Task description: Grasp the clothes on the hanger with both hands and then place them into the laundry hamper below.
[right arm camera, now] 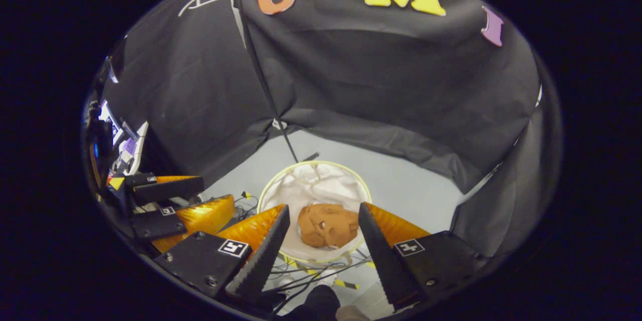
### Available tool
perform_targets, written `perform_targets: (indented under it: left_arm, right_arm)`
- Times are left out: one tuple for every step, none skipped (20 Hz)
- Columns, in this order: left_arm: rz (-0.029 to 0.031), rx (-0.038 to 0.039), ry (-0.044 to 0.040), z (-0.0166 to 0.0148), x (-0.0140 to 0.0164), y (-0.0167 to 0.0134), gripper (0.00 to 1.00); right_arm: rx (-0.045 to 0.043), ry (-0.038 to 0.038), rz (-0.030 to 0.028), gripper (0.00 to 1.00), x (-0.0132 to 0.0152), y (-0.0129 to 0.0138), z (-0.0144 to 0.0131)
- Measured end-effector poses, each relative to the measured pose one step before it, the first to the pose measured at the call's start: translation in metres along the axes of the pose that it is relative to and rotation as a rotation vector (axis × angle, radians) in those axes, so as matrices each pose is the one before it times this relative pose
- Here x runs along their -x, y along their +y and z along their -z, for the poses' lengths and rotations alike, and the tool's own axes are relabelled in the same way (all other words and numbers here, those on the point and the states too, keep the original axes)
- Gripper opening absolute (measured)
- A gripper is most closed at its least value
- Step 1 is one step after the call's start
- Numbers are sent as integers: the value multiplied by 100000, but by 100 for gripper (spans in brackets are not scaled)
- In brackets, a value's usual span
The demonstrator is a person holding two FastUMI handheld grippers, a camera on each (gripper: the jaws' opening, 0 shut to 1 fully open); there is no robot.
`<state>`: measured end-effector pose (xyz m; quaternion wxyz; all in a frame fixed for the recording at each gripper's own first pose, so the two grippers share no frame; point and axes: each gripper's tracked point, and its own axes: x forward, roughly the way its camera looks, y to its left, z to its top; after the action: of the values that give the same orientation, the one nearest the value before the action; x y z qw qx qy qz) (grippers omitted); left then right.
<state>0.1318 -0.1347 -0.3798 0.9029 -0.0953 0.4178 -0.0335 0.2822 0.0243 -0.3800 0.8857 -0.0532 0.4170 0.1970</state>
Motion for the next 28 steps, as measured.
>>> perform_targets:
  left_arm:
    - [1163,-1085,-3783,-1086,1837,-21,97]
    - [1188,-1961,-4358,-1386,2258,74,97]
    - [615,-1752,-3361,-794,1876,306,97]
    - [517,-1979,-4014,-934,2213,433,100]
    - [976,-2546,-4646,-906,2595,458,100]
    - [-21,-2737,-4641,-1368,2497,496,97]
    - [-310,-2947,-4482,-1402,2310,438,97]
    - [-353,-2990,-3858,-1427,2113,649,97]
    - [-580,-3076,-3731,-994,1717,870,97]
    - [-150,-2699,-3729,-1097,1575,663,100]
    - [-986,-2387,-3543,-1348,1528,948,97]
    - [-1143,-1142,-2999,-1242,1103,876,97]
    - [-962,-172,-2545,-904,963,744,97]
    - [-851,470,-2809,-1198,933,592,94]
    - [-828,1213,-2354,-897,757,389,92]
    - [-1708,901,-2169,-862,730,549,92]
    - [-1970,735,-1582,-563,863,403,92]
    - [-2033,-33,-1735,-486,690,423,93]
    - [-1717,608,-2380,-938,772,404,93]
    - [-1105,641,-2590,-778,704,274,94]
    - [-1703,638,-2842,-984,898,533,95]
    - [-1813,548,-1755,-735,594,420,95]
    - [-2243,445,-768,-425,909,735,96]
    - [-2292,587,-1016,-423,397,418,96]
    - [-1098,160,-1078,-477,355,47,97]
    - [219,-307,-1409,-422,142,-146,98]
    - [191,-504,10,-87,11,-285,98]
    - [127,-739,97,-23,-149,-136,99]
  right_arm:
    - [261,-4637,1226,91,1558,607,-1075]
    - [34,-4917,1769,91,2298,463,-1164]
    - [-219,-4760,1705,91,2138,580,-1188]
    - [-206,-4796,1384,91,2391,531,-1208]
    - [83,-4802,1567,91,2618,807,-1063]
    - [618,-4403,2039,91,2327,427,-1052]
    - [790,-4048,2098,91,2126,245,-734]
    - [158,-3828,1612,91,2086,194,-1080]
    - [-622,-3627,1447,93,2208,233,-1124]
    - [-598,-3360,1037,92,1983,-86,-1168]
    - [-671,-2601,1928,92,1887,-679,-729]
    - [-389,-2527,1227,94,1800,-518,-1054]
    - [-72,-2160,567,98,1984,-401,-988]
    - [-340,-2571,902,98,1674,-656,-956]
    - [-500,-2231,1039,95,1721,-667,-1057]
    - [-755,-2683,1409,98,1354,-992,-1112]
    - [-775,-2648,1424,100,1391,26,-813]
    - [-547,-2824,808,100,942,-99,-902]
    - [-603,-2969,-550,98,537,460,-721]
    - [-1331,-2516,-285,100,583,59,-666]
    - [-1645,-2250,-27,98,312,-160,-556]
    - [-1606,-1982,329,98,483,-367,-618]
    - [-1361,-2153,357,100,591,-312,-596]
    - [-778,-2269,1069,98,501,-415,-574]
    - [-470,-1908,1394,98,432,-525,-408]
    - [120,-1177,1556,98,316,-634,-337]
    - [305,-320,915,100,482,-304,-47]
    - [94,-223,-40,100,337,-161,-225]
